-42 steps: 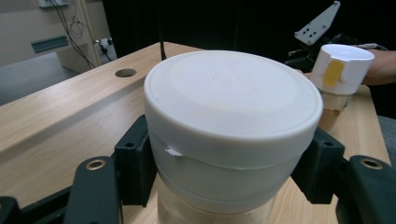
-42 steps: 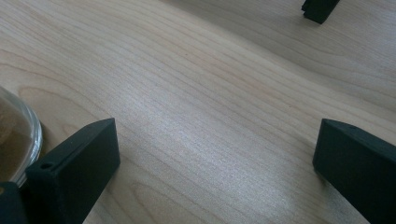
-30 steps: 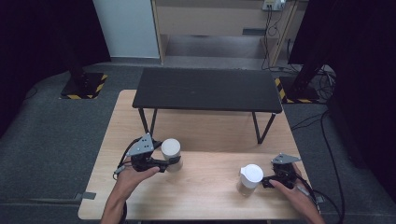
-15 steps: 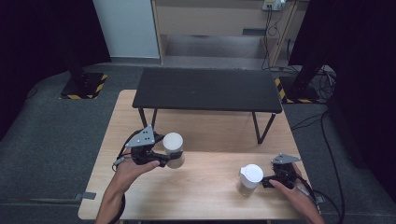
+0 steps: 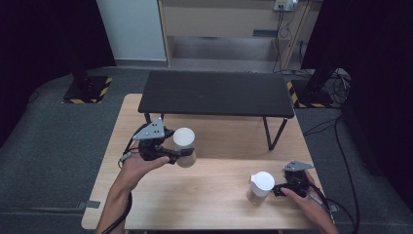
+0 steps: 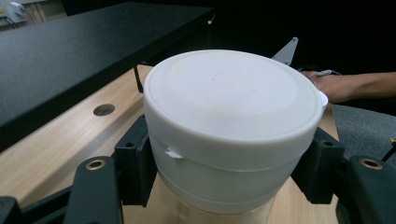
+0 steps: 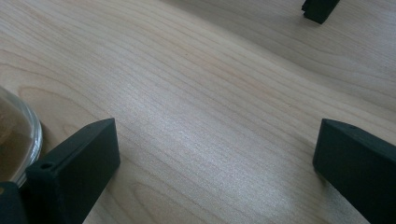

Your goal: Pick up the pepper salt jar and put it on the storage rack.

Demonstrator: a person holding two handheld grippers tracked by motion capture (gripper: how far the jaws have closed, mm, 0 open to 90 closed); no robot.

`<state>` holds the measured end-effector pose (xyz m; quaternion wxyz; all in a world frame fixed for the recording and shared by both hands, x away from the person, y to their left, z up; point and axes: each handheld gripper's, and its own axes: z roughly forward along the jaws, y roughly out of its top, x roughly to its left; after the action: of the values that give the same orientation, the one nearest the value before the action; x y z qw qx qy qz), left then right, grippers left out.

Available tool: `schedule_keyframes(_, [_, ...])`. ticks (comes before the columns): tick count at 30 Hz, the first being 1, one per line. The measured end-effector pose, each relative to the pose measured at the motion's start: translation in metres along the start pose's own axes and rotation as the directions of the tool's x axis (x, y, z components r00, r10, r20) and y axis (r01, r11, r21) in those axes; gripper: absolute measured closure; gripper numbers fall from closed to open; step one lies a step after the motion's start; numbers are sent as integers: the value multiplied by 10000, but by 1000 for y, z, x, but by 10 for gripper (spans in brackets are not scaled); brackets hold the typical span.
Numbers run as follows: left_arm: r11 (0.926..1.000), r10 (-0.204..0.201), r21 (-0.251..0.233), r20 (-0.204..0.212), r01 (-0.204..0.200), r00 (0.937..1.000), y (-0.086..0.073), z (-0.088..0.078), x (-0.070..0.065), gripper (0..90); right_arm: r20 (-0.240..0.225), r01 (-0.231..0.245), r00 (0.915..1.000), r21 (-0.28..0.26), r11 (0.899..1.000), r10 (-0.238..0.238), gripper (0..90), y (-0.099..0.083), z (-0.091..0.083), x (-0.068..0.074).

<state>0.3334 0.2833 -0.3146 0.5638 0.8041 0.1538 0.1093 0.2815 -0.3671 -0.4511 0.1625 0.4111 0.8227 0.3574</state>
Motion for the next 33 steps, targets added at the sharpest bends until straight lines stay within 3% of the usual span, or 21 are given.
schedule_keyframes(13, [9997, -24, -241, 8, 24, 10000, 30, 4, 8, 330, 0, 0, 10000, 2, 10000, 0, 14, 0, 0, 0])
schedule_keyframes(25, [9998, -92, -174, -204, 88, 9998, 56, 6, 17, 330, -3, -2, 10000, 2, 10000, 2, 14, 0, 0, 0])
schedule_keyframes(33, [9996, -33, -293, -309, 24, 9995, 72, 5, 16, 330, -3, -5, 10000, 2, 10000, 5, 14, 0, 0, 0])
